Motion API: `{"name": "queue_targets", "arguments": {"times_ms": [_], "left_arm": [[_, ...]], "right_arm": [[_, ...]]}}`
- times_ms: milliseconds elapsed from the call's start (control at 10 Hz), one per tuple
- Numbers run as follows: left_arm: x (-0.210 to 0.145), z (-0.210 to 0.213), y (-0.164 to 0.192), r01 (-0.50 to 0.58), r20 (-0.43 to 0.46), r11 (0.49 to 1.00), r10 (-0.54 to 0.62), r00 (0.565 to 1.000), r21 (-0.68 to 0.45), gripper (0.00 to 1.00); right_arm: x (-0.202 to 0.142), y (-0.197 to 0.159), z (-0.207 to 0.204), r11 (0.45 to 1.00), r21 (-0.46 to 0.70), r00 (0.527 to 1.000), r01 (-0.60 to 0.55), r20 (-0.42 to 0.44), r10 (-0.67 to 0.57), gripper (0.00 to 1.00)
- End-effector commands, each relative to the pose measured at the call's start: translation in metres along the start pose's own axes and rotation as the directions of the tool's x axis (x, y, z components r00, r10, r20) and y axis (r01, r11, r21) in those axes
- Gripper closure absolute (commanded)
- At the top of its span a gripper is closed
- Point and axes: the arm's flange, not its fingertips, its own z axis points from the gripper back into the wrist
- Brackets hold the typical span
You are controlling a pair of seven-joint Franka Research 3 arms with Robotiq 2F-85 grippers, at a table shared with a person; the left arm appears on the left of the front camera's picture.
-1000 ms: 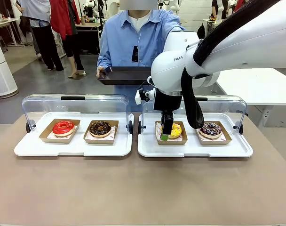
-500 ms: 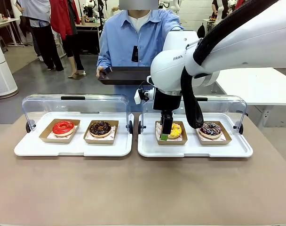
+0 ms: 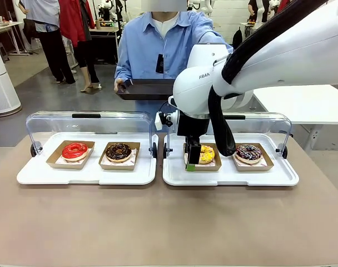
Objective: Provide the desired donut to the person.
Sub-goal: Pick up and lift the Paper togo box containing the Donut pointed at by the person.
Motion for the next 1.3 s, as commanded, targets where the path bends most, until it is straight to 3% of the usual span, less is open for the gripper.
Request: {"name": "queue_targets", "arguments": {"times_ms": [0, 900, 1200], "left_arm": [[0.001, 0.0, -0.001, -0.004, 0.013, 1.0, 0.004, 1.0, -0.002, 0.0], [0.001, 0.0, -0.001, -0.004, 0.013, 1.0, 0.004, 1.0, -0.002, 0.0], [0.001, 0.0, -0.001, -0.004, 0.013, 1.0, 0.004, 1.0, -0.002, 0.0]], "right_arm": [[-0.002, -0.005, -0.01, 0.998, -0.044, 0.999, -0.045, -0.005, 0.045, 0.0], [-0.014, -0.02, -0.05, 0.997, -0.066, 0.999, -0.047, -0.011, 0.047, 0.0], [-0.019, -0.03, -0.063, 0.998, -0.066, 0.998, -0.006, -0.058, 0.002, 0.0]]}}
